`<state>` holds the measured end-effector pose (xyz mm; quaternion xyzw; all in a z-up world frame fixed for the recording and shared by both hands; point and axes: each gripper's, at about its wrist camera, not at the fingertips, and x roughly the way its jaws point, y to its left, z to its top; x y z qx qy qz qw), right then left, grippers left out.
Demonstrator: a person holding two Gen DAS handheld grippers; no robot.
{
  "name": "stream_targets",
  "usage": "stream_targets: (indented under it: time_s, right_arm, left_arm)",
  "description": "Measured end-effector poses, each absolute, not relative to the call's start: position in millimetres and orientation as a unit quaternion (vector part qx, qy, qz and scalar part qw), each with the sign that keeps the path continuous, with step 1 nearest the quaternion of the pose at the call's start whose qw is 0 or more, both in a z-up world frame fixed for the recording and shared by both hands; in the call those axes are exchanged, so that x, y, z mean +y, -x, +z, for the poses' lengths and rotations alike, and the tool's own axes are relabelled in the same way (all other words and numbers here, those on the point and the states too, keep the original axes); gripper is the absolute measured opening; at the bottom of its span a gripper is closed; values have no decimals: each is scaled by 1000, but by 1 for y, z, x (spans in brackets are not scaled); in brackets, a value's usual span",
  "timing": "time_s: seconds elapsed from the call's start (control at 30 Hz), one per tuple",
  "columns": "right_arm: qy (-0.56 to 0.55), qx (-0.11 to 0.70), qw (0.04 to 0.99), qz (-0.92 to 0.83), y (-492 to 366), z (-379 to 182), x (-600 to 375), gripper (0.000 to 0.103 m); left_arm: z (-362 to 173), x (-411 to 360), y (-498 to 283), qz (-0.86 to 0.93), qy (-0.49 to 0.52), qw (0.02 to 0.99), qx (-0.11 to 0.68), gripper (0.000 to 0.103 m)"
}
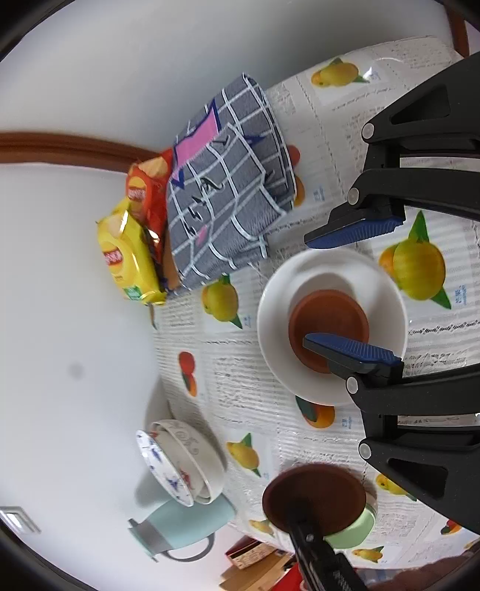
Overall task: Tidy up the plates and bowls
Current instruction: 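Carry the held brown bowl over the white bowl with the left gripper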
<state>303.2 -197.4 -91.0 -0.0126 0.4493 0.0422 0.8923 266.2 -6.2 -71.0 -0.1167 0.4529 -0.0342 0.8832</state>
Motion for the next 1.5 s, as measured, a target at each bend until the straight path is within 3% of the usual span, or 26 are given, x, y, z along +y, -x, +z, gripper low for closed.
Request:
stream_targets:
  time_s: [0.43, 1.5]
  right_arm:
    - [-6, 425, 905, 16, -282, -75, -245, 48]
    - [-57, 457, 887, -28, -265, -116, -306, 48]
  left_arm:
    - [-78, -46, -287, -66, 116, 876, 464, 9]
    - [-136, -92, -334, -83, 113, 851, 506, 10]
